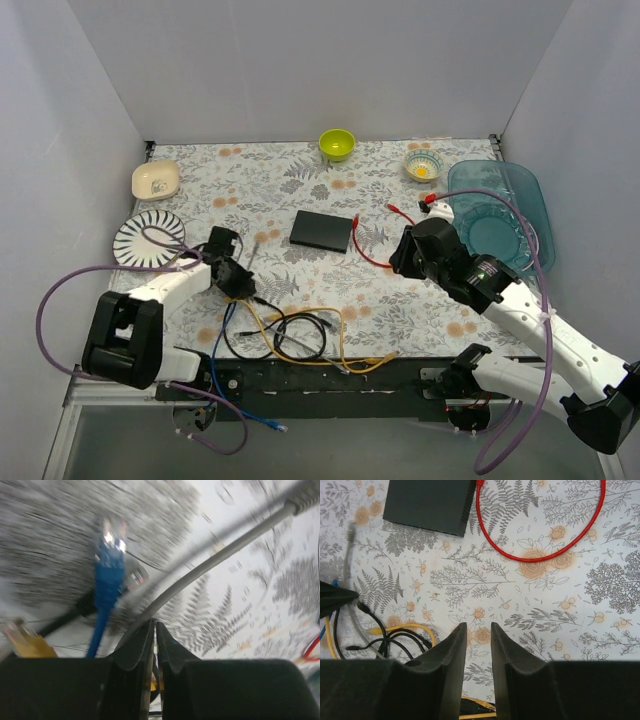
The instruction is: Pull the plug from the switch port
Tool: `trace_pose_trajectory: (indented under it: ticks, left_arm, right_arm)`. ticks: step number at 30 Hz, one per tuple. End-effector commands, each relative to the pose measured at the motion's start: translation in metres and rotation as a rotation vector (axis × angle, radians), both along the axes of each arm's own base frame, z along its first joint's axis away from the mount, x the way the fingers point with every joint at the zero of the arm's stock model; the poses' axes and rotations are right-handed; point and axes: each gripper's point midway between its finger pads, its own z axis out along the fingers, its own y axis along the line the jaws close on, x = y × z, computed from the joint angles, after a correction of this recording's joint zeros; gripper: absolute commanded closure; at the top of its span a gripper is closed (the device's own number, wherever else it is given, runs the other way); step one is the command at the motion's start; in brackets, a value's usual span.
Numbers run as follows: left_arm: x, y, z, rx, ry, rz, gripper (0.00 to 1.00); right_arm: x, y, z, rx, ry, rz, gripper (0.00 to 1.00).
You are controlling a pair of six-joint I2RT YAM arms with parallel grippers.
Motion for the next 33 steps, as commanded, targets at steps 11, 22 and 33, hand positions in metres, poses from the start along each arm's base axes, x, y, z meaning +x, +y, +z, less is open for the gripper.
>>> trace_pose_trajectory:
  ticks: [11,22,33]
  left_arm:
    - [0.054,0.111,0.111,0.043,-0.259,0.308,0.97]
    - [-0.062,-0.185,0.149,-0.310,-0.495,-0.854,0.91]
    - [-0.168,-0.202,0.047,-0.229,-0.161,-1.208,0.97]
  right_arm:
    - [0.001,0.001,-0.007,0.027,-0.024,0.053,0.66]
    - [0.010,0.005,-0.009,-0.012,-0.018,0.073,0.66]
    - [0.012,0.016,-0.028,0.026,0.040,0.069,0.66]
